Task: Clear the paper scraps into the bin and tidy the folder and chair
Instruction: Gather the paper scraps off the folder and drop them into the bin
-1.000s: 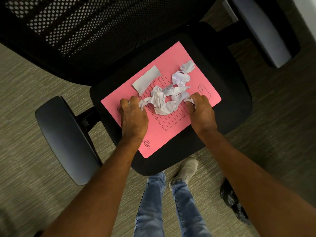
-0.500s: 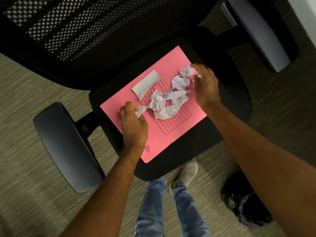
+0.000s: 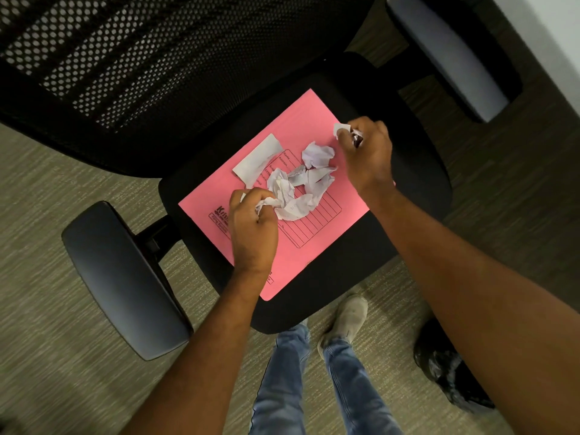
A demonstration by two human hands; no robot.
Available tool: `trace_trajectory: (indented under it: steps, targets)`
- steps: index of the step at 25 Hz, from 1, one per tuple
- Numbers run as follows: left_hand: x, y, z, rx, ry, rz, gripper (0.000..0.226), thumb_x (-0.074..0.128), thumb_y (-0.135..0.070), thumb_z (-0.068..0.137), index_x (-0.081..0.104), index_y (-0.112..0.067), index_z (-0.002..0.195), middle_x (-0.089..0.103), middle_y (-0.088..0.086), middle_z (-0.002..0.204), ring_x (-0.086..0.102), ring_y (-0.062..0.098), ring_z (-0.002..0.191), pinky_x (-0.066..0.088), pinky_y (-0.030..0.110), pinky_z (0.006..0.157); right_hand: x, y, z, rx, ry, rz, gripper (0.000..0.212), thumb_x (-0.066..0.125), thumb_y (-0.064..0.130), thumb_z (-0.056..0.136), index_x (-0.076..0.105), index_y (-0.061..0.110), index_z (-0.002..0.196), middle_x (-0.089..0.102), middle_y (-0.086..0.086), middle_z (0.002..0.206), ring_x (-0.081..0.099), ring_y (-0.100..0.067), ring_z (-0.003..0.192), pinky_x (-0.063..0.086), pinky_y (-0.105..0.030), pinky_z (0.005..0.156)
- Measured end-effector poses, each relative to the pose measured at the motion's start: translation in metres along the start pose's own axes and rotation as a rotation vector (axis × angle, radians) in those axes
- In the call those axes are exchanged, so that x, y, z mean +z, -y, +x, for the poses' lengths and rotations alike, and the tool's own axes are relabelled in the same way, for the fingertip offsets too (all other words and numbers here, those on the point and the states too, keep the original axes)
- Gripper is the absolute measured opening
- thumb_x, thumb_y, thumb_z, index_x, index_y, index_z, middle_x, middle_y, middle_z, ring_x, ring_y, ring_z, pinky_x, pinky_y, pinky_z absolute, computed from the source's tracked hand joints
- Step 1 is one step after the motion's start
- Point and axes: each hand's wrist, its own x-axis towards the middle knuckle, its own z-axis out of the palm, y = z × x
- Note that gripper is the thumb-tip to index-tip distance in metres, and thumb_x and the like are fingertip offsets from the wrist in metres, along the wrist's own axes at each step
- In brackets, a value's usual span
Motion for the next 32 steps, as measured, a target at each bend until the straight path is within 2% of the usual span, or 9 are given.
trace_trajectory:
  steps: [3,8,11,13,18,21,26,30,32]
  targets:
    - [0.01,-0.017,-0.013,0.017,0.056,-0.068,0.019,0.051,-0.01,0.086,0.068,-0.018,0.089,0.058,0.001,0.113,0.064,0.016,0.099,0.063,0.047,0.075,-0.028,-0.01,-0.018,0.167,-0.06,0.2,0.022,0.072,0.038,0.092,0.061,0.021,0.084,0.059,-0.01,0.106,0.068,-0.023,0.084,0.061,-0.033,0.065]
    - [0.062,-0.042,-0.045,0.075,0.15,-0.042,0.01,0.057,-0.035,0.08,0.065,-0.029,0.078,0.059,-0.004,0.093,0.065,0.026,0.085,0.06,0.055,0.068,-0.087,-0.043,-0.07,0.395,-0.135,0.651,0.014,0.067,-0.004,0.088,0.056,0.006,0.088,0.065,-0.009,0.09,0.069,-0.022,0.08,0.062,-0.029,0.062]
    - [0.107,-0.055,-0.075,0.035,0.215,0.0,0.028,0.06,-0.04,0.081,0.057,-0.016,0.065,0.058,0.01,0.077,0.064,0.038,0.072,0.062,0.044,0.055,-0.127,-0.083,-0.101,0.428,-0.203,0.747,0.02,0.06,-0.008,0.091,0.051,0.01,0.092,0.059,-0.014,0.091,0.068,-0.022,0.078,0.059,-0.027,0.056]
    - [0.142,-0.061,-0.106,0.046,0.311,0.048,0.023,0.063,-0.03,0.084,0.056,-0.015,0.068,0.059,0.02,0.075,0.065,0.04,0.068,0.057,0.031,0.045,-0.159,-0.12,-0.125,0.44,-0.264,0.732,0.02,0.061,-0.006,0.091,0.052,0.011,0.09,0.058,-0.013,0.086,0.066,-0.02,0.073,0.057,-0.027,0.051]
    - [0.228,-0.064,-0.197,0.186,0.43,0.213,0.018,0.069,-0.014,0.085,0.054,-0.021,0.093,0.057,-0.009,0.076,0.057,-0.001,0.06,0.039,0.01,0.054,-0.237,-0.218,-0.207,0.522,-0.331,0.689,0.027,0.063,-0.005,0.087,0.053,0.02,0.078,0.059,-0.004,0.076,0.064,-0.024,0.073,0.055,-0.03,0.051]
    - [0.316,-0.05,-0.328,0.235,0.662,0.33,0.031,0.069,-0.012,0.086,0.051,-0.017,0.11,0.052,-0.012,0.08,0.052,0.001,0.064,0.037,0.008,0.053,-0.313,-0.334,-0.299,0.644,-0.511,0.688,0.026,0.063,-0.003,0.086,0.055,0.02,0.079,0.06,-0.006,0.078,0.063,-0.021,0.072,0.057,-0.03,0.053]
    - [0.361,-0.01,-0.361,0.21,0.718,0.398,0.022,0.062,-0.002,0.087,0.051,-0.013,0.103,0.052,-0.003,0.078,0.05,0.012,0.064,0.038,0.01,0.055,-0.317,-0.389,-0.358,0.722,-0.458,0.643,0.02,0.065,-0.003,0.086,0.058,0.015,0.081,0.06,-0.009,0.077,0.06,-0.021,0.07,0.059,-0.033,0.055]
    - [0.43,0.041,-0.451,0.115,0.98,0.534,0.018,0.057,-0.003,0.092,0.051,-0.02,0.095,0.056,0.003,0.085,0.061,0.029,0.076,0.059,0.046,0.071,-0.336,-0.488,-0.437,0.86,-0.541,0.614,0.022,0.068,0.012,0.085,0.059,0.031,0.077,0.062,-0.002,0.076,0.062,-0.021,0.071,0.063,-0.052,0.063]
    - [0.461,0.072,-0.476,0.169,1.023,0.57,0.024,0.057,-0.007,0.085,0.051,-0.03,0.089,0.06,0.01,0.095,0.065,0.035,0.083,0.059,0.054,0.076,-0.336,-0.527,-0.459,0.904,-0.578,0.595,0.019,0.07,0.019,0.083,0.059,0.032,0.076,0.064,-0.005,0.078,0.064,-0.023,0.072,0.062,-0.05,0.062]
